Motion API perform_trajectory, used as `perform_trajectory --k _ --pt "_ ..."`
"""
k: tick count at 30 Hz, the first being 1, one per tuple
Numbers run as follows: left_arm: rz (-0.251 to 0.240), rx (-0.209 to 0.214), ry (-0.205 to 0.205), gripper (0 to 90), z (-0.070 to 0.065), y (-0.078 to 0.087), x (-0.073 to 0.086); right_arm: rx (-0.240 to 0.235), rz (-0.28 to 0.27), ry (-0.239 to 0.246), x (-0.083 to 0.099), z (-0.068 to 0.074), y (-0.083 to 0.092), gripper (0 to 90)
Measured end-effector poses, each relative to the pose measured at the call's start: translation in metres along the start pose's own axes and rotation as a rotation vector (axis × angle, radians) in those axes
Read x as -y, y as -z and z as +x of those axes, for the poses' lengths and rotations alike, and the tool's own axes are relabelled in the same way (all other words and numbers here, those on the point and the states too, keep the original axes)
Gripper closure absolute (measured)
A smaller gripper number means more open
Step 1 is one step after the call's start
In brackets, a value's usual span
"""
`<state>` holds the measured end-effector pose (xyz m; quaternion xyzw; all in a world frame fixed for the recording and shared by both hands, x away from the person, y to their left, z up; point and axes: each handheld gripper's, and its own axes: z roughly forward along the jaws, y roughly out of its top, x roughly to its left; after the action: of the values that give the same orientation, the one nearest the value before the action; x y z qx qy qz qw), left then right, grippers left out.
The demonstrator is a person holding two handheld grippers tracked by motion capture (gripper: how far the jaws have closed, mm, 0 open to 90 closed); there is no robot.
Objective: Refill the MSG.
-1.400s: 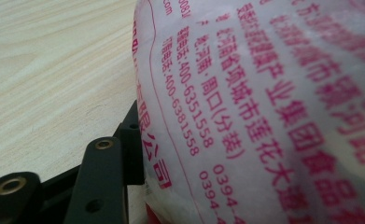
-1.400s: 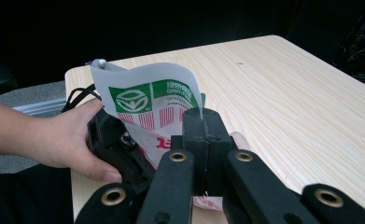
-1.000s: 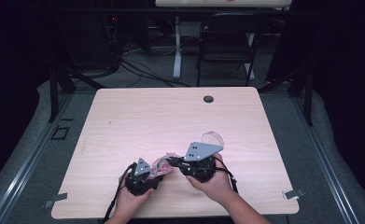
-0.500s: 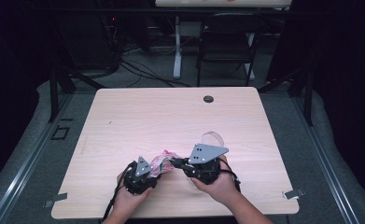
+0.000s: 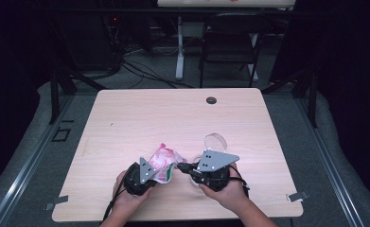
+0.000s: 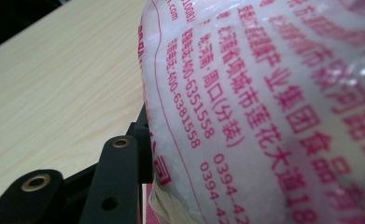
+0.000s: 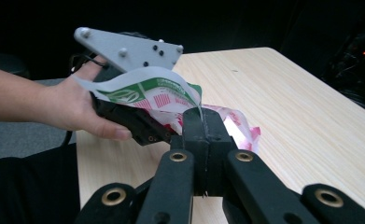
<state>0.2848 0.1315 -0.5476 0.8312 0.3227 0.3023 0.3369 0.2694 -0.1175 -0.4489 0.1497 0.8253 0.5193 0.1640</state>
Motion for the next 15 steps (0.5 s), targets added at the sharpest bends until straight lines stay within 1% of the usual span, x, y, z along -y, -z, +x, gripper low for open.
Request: perform_trajectory --k 2,3,5,7,11,13,15 --pt "-0.004 -0.005 -0.006 59.5 -0.0006 0.0005 0.0000 0.009 -0.006 0.000 0.0002 -0.0002 0.0003 90.0" --pt "-0.003 -0.014 -0.031 59.6 -0.0008 0.0020 -0.0003 0.017 -0.014 -0.009 0.0010 -0.0025 0.0007 90.0" --pt "-0.005 -0.017 -0.036 59.7 -0.0013 0.0026 -0.0004 0.018 -0.014 -0.016 0.0013 -0.0041 0.0012 90.0" --pt "-0.007 -0.029 -0.059 60.0 -0.0018 0.0046 -0.0014 0.022 -0.015 -0.026 0.0026 -0.0078 0.0029 90.0" --pt "-0.011 -0.040 -0.064 60.4 -0.0014 0.0059 -0.0020 0.019 -0.018 -0.028 0.0041 -0.0083 0.0044 90.0" --pt "-0.019 -0.067 -0.079 60.5 -0.0012 0.0088 -0.0042 0.023 -0.023 -0.027 0.0054 -0.0085 0.0055 90.0" --pt "-0.020 -0.069 -0.082 60.6 -0.0011 0.0098 -0.0049 0.020 -0.022 -0.030 0.0061 -0.0094 0.0069 90.0"
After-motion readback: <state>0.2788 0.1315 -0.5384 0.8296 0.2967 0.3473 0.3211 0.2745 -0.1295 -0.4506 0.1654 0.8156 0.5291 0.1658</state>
